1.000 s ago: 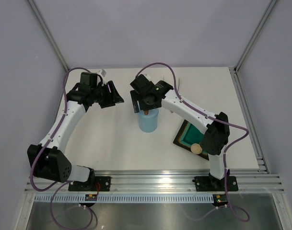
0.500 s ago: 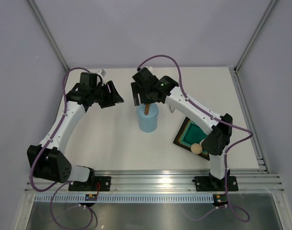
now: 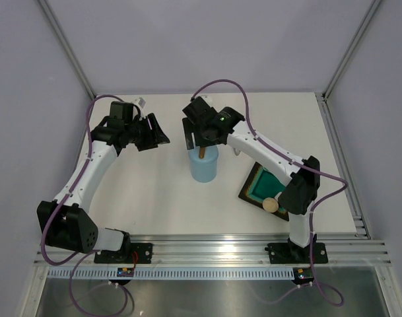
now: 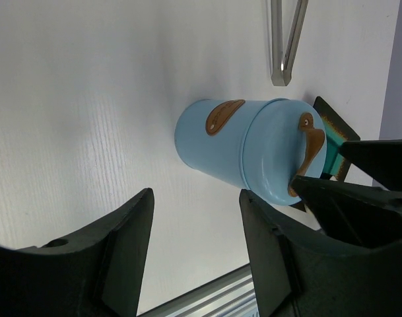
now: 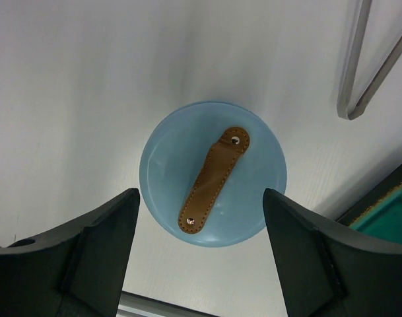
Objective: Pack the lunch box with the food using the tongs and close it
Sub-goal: Adjust the box lid on the packing box, then reset both arms
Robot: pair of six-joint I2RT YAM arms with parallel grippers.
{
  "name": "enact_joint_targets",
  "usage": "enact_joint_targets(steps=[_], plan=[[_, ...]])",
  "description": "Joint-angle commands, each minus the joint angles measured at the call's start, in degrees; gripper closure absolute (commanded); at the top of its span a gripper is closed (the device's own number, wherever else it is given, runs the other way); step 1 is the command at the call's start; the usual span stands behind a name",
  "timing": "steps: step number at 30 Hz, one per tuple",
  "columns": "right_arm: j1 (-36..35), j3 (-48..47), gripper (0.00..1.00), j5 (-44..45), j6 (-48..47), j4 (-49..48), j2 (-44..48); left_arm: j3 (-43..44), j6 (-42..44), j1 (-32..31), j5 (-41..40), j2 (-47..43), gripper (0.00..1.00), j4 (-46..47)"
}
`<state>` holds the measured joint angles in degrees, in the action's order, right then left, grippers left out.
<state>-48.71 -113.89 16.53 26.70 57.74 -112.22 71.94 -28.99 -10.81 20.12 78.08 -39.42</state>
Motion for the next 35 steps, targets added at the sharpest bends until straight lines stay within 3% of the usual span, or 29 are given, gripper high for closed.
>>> enact_joint_targets(steps=[1, 4, 9, 13, 19, 23, 26, 35], plan=[[0.54, -5.55, 0.16, 5.69, -1.38, 1.41, 7.19, 0.57, 0.52, 0.35, -0.08, -2.14, 0.42, 0.75], [1.95, -5.12, 0.1, 8.77, -1.21, 1.94, 10.35, 1.01, 1.13, 0.35, -0.61, -2.32, 0.42, -0.04], [7.21, 4.35, 0.01, 13.43, 2.12, -1.12, 19.4, 2.32, 2.89, 0.35, -2.1, -3.9, 0.42, -0.92], [15.03, 16.73, 0.0, 13.96, 6.25, -4.38, 28.89, 3.2, 4.56, 0.35, -3.51, -5.75, 0.41, -1.19], [17.68, 28.78, 0.01, 21.24, 10.91, -3.34, 37.85, 4.78, 7.19, 0.35, -7.28, -8.03, 0.38, -2.06], [17.68, 33.72, 0.01, 22.75, 12.94, -2.1, 41.2, 5.14, 8.34, 0.35, -9.3, -9.53, 0.11, -2.07], [17.68, 36.45, 0.0, 23.8, 14.34, -1.31, 43.05, 4.79, 8.51, 0.35, -10.36, -10.67, 0.02, -1.8], [17.68, 38.74, 0.01, 26.27, 14.08, -2.01, 45.87, 3.73, 8.6, 0.35, -11.77, -11.11, 0.01, -1.54]])
